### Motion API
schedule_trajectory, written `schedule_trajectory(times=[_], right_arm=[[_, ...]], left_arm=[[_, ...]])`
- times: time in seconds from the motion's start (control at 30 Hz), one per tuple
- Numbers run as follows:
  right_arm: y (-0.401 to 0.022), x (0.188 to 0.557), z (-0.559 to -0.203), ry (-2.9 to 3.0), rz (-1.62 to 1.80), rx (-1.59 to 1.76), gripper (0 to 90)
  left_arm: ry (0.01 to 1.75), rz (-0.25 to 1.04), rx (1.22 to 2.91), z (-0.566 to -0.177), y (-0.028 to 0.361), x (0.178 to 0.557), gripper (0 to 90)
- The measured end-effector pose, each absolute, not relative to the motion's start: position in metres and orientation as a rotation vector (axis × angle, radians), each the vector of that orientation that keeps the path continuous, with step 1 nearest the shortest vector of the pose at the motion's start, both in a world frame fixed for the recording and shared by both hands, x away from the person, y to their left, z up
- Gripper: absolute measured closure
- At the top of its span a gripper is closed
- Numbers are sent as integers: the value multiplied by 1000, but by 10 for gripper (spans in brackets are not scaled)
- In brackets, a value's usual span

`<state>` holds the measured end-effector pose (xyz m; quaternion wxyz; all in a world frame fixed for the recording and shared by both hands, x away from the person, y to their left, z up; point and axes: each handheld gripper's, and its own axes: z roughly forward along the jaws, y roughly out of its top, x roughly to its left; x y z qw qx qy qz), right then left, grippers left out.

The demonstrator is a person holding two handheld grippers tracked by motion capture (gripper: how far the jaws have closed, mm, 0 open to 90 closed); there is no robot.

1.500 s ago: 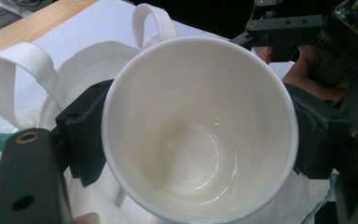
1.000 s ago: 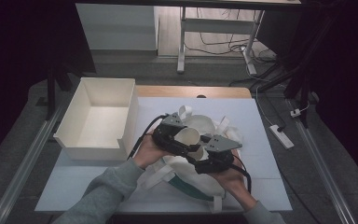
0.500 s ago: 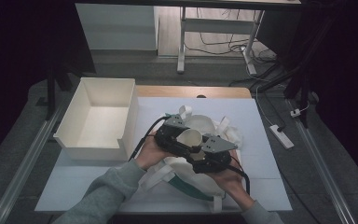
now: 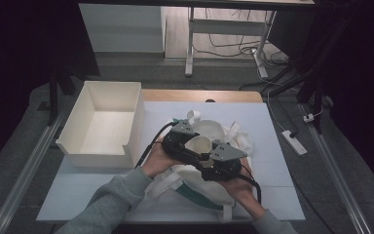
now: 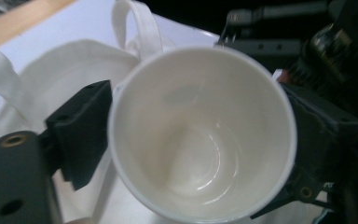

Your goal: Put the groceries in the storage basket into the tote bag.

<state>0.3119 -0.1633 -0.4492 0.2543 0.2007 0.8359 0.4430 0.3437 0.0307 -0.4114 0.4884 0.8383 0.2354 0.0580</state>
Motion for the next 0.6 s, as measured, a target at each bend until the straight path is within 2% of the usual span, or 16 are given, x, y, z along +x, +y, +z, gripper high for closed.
schedule_trajectory(times=[0.6], right_arm=[[-183,342,-463,2263,1177,682,219]], left_arm=[[695,223,1926,-392,87,356,153]])
